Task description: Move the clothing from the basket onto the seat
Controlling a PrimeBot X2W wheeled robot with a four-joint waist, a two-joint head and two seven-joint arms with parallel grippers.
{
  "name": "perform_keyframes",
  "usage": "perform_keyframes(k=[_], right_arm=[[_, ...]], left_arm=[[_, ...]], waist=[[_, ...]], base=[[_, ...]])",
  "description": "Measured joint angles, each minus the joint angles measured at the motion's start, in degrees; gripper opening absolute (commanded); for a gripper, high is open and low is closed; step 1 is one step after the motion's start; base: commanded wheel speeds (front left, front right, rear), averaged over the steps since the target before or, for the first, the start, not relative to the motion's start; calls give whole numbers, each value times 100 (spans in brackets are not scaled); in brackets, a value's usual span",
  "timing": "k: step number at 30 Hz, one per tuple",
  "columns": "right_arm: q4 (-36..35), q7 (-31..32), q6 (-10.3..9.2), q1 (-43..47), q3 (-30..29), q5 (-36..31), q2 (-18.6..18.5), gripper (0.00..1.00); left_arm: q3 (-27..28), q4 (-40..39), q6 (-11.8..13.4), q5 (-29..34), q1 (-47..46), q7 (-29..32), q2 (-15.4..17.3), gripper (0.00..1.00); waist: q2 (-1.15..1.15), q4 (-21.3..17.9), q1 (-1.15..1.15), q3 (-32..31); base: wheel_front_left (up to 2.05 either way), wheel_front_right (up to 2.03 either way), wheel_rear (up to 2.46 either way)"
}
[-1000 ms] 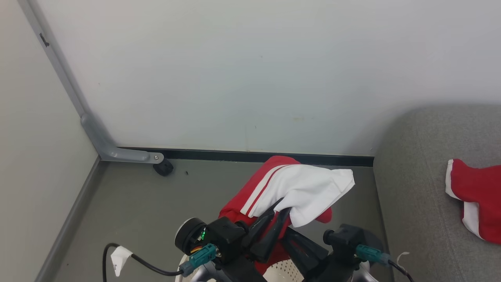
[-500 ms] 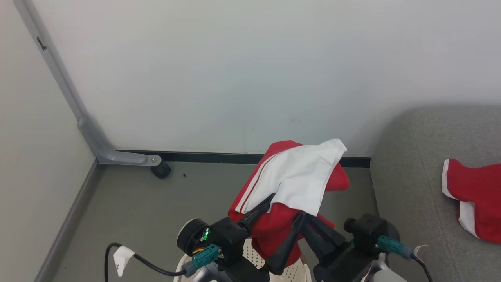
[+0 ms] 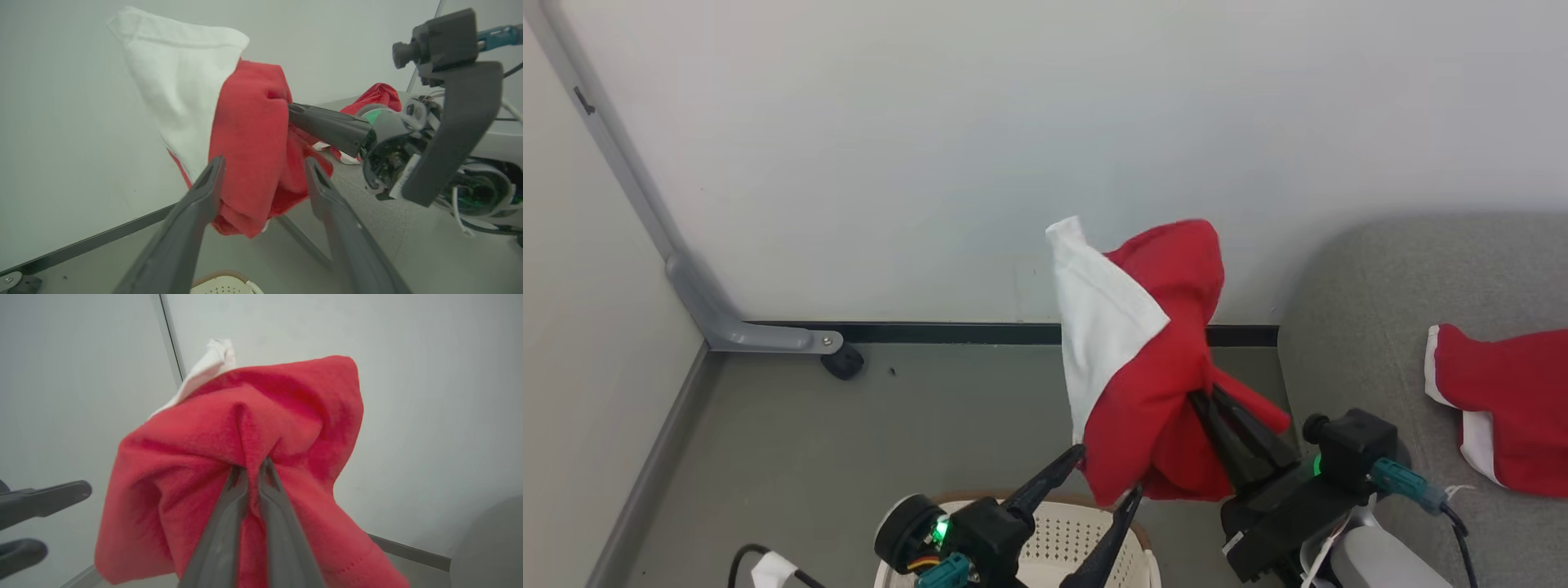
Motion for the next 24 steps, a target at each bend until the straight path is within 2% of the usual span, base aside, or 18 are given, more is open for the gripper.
perform_keyframes(k=[10, 24], right_arm=[[-14, -91, -203, -2, -438, 89, -170, 0], [-193, -148, -487, 1, -927, 124, -368, 0]], left_arm=[[-208, -215, 48, 141, 320, 0, 197, 100], [-414, -465, 48, 314, 381, 78, 253, 100]], waist=[[0, -277, 0, 98], [0, -839, 0, 365]], base=[[0, 0, 0], [0, 0, 0]])
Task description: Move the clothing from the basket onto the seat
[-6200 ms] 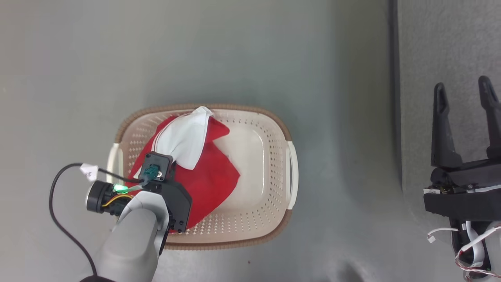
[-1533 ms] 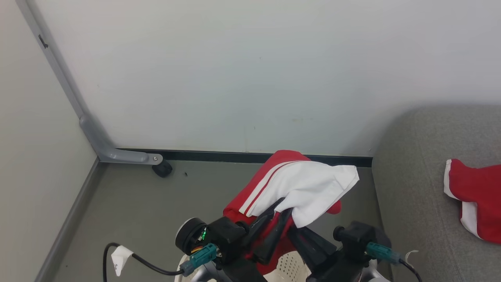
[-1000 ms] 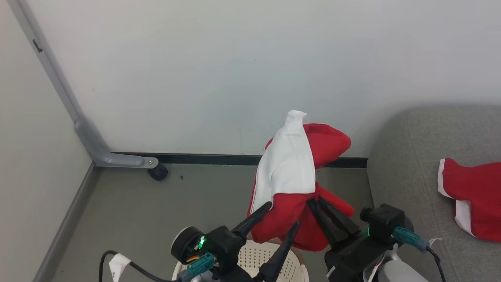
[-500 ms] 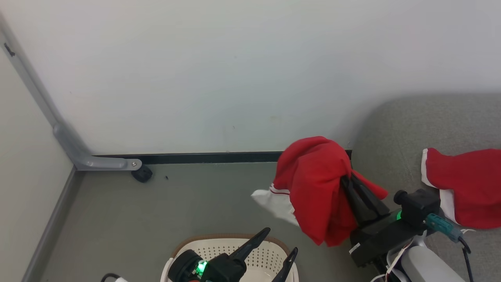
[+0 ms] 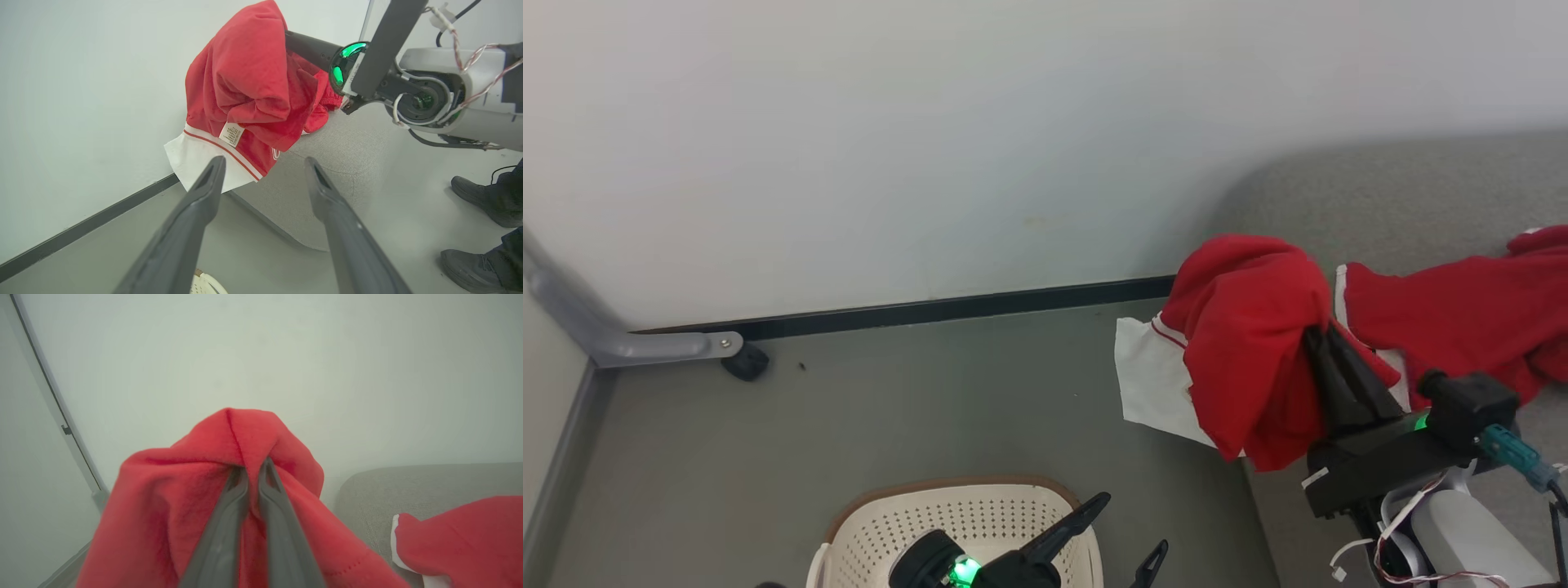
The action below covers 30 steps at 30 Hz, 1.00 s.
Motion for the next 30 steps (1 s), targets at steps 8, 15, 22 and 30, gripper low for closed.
perform_keyframes(k=[8, 15, 22, 30], right_arm=[[-171, -44, -163, -3, -382, 24, -130, 0], [-254, -46, -249, -237, -762, 83, -280, 0], [-288, -51, -323, -872, -1223, 138, -455, 0], [-174, -53, -519, -1784, -1959, 179, -923, 0]], left_arm=[[-45, -140, 0, 81, -4, 91, 62, 100], [-55, -222, -1, 176, -96, 234, 124, 100], [-56, -278, -8, 211, -325, 333, 146, 100], [-113, -318, -63, 342, -543, 428, 189, 100]], waist=[[0, -392, 0, 288], [0, -655, 0, 666], [0, -823, 1, 1090], [0, -876, 1, 1545]], base=[[0, 0, 0], [0, 0, 0], [0, 0, 0], [0, 0, 0]])
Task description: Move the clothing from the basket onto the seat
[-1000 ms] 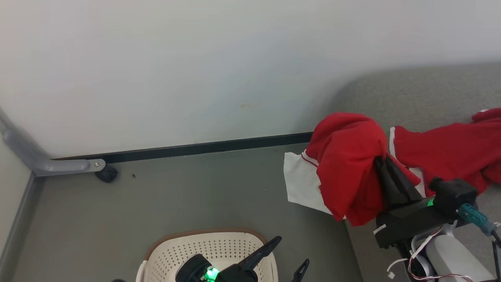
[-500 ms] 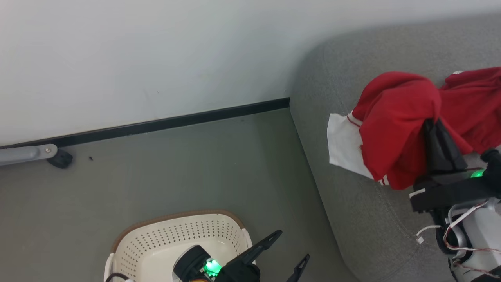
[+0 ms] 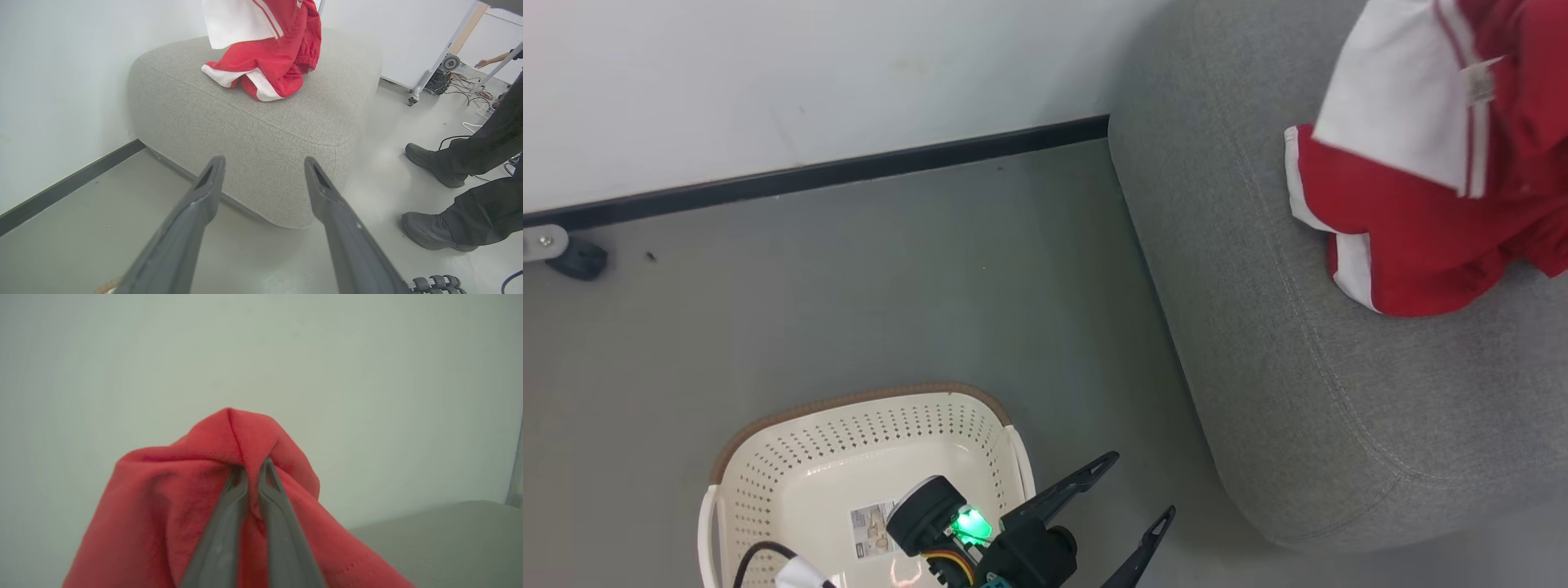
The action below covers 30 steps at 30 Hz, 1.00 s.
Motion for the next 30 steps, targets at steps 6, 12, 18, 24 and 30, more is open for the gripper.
perform_keyframes(k=[6, 12, 18, 24, 30], right_arm=[[161, -19, -99, -361, -487, 43, -348, 0], [390, -25, -149, -435, -853, 163, -563, 0], [781, -41, -207, -416, -1040, 242, -538, 0], [1325, -41, -249, -348, -1029, 344, -241, 0], [1797, -41, -247, -345, -991, 438, -137, 0]], left_arm=[[-9, -70, -2, 44, -126, 32, 35, 100], [1, -145, -4, 69, -283, 48, 67, 100], [35, -201, -52, 118, -427, 58, 107, 100], [73, -201, -53, 143, -573, 64, 115, 100], [85, -146, -54, 143, -665, 41, 114, 100]], waist=[[0, 68, 0, 299], [0, 180, -1, 588], [0, 289, 0, 886], [1, 371, 0, 1153], [0, 431, -1, 1259]], base=[[0, 0, 0], [0, 0, 0], [0, 0, 0], [0, 0, 0], [0, 0, 0]])
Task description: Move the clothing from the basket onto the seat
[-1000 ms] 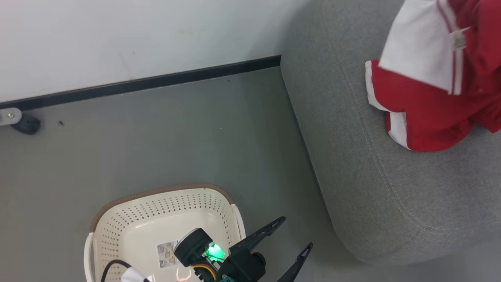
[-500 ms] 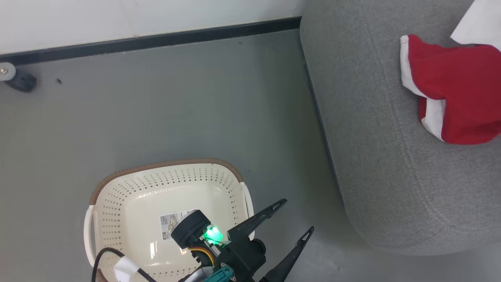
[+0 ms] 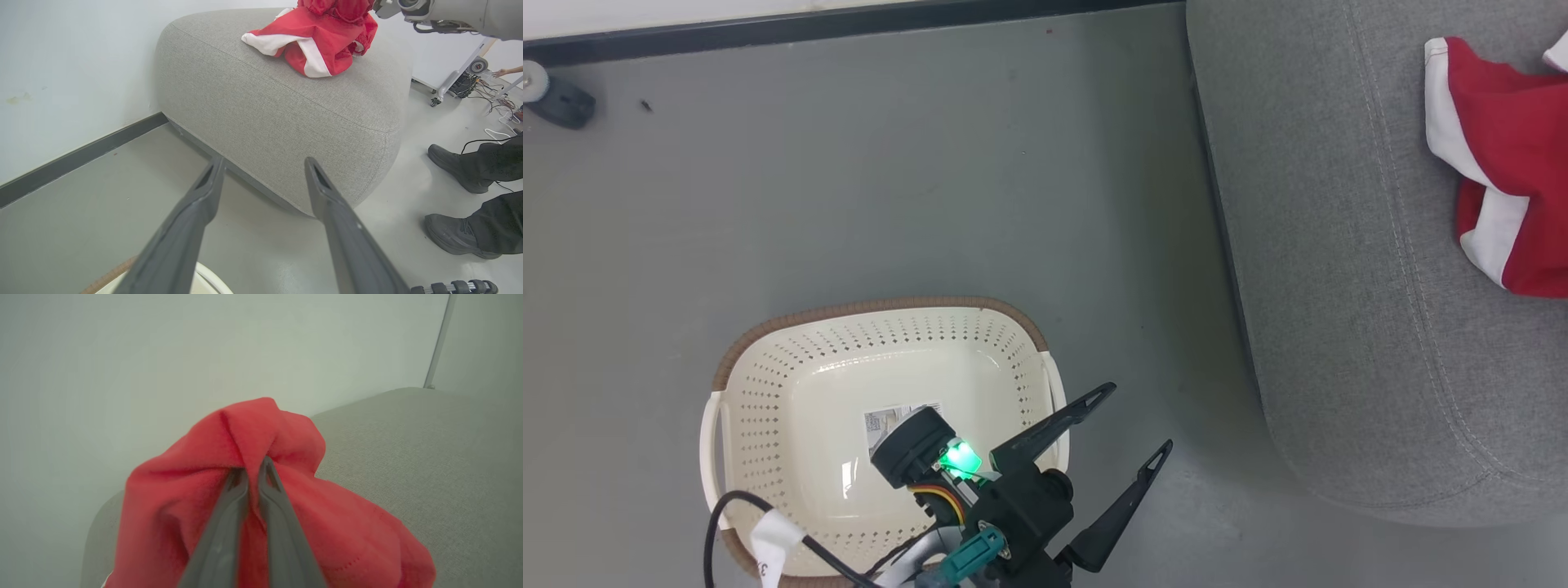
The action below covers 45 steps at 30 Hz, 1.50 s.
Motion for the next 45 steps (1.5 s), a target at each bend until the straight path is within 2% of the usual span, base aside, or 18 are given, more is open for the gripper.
perform_keyframes(k=[6, 7, 8, 18, 32, 45], right_arm=[[247, 0, 51, -82, -9, 30, -11, 0], [266, 0, 51, -91, -14, 30, -23, 41], [285, 0, 52, -92, -19, 30, -33, 100], [513, 0, 100, -61, 63, -171, -25, 100], [592, 0, 219, 674, 261, -432, 240, 100], [-63, 0, 301, 1591, 538, -726, 699, 100]], left_arm=[[-7, 136, -44, 0, -48, -79, -31, 100], [-11, 166, -44, 0, -71, -98, -48, 100], [-13, 183, -44, 0, -104, -103, -60, 100], [-20, 534, -47, -15, -136, -367, -246, 100], [200, 946, 68, -156, -16, -756, -337, 100], [452, 1156, 369, -376, 428, -961, -332, 100]], waist=[[-1, 45, 0, -40], [0, 57, 0, -56], [-1, 69, 0, -74], [-1, 203, 0, -418], [-1, 397, -1, -1213], [-2, 555, -2, -1970]], base=[[0, 0, 0], [0, 0, 0], [0, 0, 0], [0, 0, 0], [0, 0, 0], [0, 0, 0]])
